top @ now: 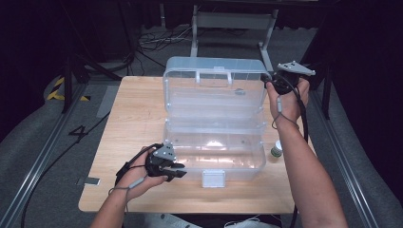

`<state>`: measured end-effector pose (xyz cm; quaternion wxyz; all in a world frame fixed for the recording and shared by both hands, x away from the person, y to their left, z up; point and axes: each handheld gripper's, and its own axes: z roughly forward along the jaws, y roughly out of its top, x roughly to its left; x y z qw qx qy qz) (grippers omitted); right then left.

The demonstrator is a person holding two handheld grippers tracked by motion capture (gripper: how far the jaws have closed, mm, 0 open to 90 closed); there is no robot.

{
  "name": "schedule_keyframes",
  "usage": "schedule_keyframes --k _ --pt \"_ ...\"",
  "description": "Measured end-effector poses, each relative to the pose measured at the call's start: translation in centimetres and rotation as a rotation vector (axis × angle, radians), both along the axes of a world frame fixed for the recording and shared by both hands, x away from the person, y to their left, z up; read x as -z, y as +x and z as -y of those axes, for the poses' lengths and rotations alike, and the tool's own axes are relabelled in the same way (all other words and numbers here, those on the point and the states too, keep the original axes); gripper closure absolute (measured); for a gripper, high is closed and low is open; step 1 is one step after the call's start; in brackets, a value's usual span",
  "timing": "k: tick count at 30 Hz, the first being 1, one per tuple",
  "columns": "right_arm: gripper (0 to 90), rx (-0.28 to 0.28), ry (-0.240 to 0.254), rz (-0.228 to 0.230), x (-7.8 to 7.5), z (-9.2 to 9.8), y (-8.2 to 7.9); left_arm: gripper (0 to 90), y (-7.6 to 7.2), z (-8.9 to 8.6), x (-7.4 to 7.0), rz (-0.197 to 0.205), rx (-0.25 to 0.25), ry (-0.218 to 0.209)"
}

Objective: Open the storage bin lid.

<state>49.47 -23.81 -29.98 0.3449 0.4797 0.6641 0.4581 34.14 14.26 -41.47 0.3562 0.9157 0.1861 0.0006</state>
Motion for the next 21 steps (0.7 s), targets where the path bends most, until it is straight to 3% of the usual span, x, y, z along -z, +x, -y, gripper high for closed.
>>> schedule_keyframes --k 21 --pt "80.2 0.004 0.003 -0.023 0.3 0.0 1.8 72.5 0.1 0.0 0.0 -0.001 0.001 0.003"
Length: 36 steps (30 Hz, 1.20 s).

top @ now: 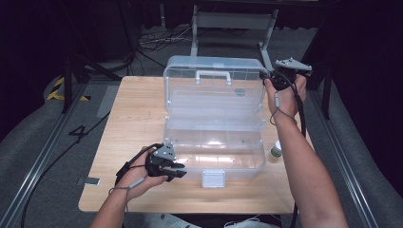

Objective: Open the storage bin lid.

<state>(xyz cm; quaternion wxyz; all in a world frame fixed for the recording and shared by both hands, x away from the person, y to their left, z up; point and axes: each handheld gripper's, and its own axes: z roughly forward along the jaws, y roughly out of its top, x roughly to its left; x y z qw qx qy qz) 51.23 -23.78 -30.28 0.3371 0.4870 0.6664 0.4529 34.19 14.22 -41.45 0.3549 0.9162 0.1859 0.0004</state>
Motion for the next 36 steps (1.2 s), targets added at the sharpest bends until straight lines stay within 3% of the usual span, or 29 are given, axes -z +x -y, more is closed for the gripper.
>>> schedule_keyframes --k 36 --pt "80.7 -0.013 0.041 -0.102 1.4 0.2 4.6 72.1 0.0 0.1 -0.1 -0.024 -0.018 0.008"
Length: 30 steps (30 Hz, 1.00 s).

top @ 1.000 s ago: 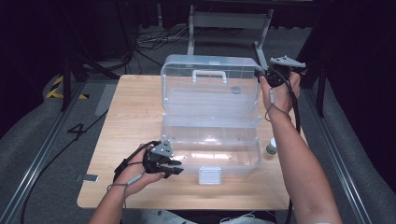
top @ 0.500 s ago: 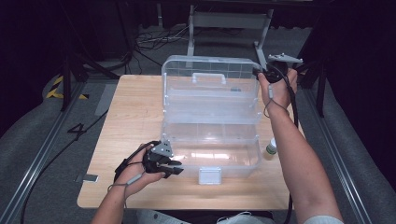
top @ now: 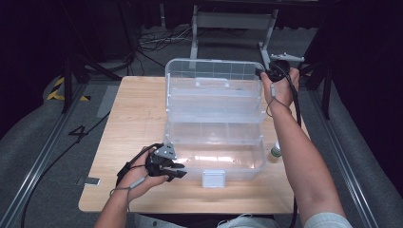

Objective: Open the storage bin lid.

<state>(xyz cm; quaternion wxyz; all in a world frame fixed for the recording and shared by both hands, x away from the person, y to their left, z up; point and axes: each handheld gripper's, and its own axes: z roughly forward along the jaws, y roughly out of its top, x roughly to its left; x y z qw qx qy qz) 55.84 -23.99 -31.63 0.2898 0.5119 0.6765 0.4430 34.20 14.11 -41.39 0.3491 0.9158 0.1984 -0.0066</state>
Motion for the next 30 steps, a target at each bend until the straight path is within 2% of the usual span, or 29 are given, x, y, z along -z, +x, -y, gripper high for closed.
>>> schedule_keyframes --k 20,30 --pt "80.7 -0.008 0.007 -0.013 1.1 0.2 1.3 71.9 0.0 0.1 0.0 -0.002 0.000 0.005" --pt "80.7 -0.010 0.031 -0.037 1.8 0.4 2.1 72.0 0.1 0.2 -0.1 -0.014 -0.003 0.012"
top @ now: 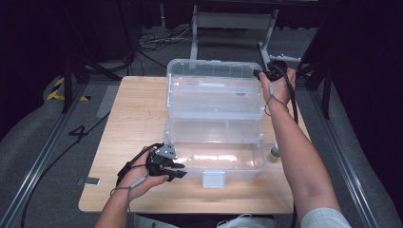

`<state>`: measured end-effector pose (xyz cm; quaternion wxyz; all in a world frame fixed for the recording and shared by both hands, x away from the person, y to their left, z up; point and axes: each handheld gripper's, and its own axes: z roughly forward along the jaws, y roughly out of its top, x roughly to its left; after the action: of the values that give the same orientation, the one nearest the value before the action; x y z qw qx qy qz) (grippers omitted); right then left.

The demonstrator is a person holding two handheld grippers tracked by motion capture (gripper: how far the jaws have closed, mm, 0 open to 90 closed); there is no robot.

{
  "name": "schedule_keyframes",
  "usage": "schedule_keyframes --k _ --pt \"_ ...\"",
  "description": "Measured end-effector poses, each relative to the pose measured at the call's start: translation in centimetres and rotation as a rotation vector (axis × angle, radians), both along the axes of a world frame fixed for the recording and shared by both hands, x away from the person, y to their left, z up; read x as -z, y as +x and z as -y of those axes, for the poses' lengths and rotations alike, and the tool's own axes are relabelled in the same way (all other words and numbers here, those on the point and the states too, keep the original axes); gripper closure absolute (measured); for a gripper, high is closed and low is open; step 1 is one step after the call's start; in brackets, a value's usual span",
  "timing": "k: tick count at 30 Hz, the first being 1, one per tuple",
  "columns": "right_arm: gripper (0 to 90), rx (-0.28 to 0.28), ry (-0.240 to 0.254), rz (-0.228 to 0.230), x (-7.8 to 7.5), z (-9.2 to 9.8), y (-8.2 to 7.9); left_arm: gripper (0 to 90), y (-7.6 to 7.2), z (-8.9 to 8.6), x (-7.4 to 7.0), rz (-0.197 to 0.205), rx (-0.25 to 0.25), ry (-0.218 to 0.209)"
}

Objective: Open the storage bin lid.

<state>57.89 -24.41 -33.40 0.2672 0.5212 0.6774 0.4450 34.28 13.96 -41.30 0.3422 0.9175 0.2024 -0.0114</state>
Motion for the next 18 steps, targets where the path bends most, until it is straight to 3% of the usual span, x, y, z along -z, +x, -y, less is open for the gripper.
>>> schedule_keyframes --k 18 --pt "80.6 -0.020 0.002 -0.044 1.1 0.2 1.5 72.0 0.2 0.1 -0.1 -0.023 -0.006 0.007"
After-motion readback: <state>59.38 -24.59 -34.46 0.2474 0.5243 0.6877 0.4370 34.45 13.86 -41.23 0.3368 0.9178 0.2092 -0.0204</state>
